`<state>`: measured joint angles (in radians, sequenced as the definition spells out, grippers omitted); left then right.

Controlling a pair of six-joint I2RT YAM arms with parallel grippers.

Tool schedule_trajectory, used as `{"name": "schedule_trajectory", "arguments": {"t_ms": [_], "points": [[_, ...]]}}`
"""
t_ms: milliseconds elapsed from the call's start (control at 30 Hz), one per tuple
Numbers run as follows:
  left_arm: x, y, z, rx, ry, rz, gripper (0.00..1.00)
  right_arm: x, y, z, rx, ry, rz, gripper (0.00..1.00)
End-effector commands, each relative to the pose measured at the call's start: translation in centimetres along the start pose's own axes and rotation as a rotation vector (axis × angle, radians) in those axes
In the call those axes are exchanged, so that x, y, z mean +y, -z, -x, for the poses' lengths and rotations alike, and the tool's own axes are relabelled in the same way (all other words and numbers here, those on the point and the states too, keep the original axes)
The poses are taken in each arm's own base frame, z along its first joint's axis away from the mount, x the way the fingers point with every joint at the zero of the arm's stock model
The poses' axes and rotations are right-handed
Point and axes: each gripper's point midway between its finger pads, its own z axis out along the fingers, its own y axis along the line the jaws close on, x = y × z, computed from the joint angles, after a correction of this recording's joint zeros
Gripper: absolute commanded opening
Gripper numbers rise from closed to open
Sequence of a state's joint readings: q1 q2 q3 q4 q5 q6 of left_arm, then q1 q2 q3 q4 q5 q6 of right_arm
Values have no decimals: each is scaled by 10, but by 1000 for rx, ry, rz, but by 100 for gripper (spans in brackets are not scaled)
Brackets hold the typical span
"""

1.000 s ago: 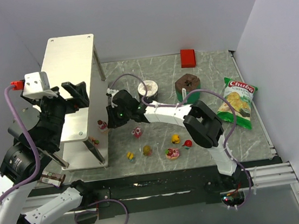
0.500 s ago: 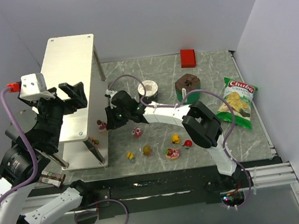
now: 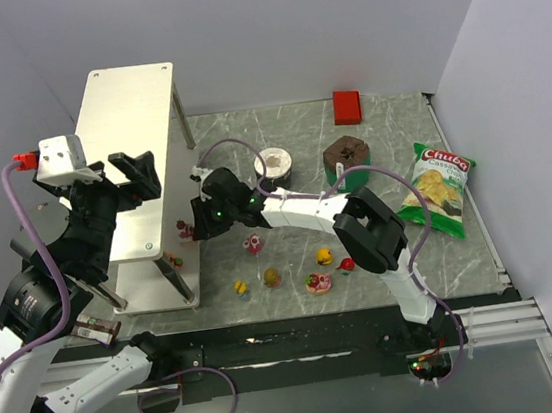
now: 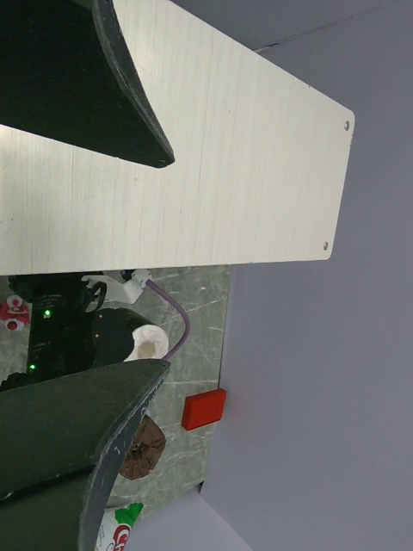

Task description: Place and organize the plastic toys onto the shelf

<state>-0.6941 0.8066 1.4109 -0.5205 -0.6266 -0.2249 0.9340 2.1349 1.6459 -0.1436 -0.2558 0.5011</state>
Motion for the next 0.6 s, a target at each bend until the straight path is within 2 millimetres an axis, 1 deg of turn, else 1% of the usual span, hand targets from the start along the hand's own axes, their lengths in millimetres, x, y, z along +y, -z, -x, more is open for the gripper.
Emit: {"name": "schedule_trajectory", "arguments": {"t_ms": [0,300,433,567], "points": [[3,1,5,-21,14,13,99,19,-1,24,-61,19,33,35],[3,1,5,-20,10,15,99,24,-7,30,-62,30,49,34],[3,1,5,-20,10,15,99,21,-10,28,-54,29,46,34],[4,1,5,-19,6,17,99,23,-13,27,-47,28,53,34]]}}
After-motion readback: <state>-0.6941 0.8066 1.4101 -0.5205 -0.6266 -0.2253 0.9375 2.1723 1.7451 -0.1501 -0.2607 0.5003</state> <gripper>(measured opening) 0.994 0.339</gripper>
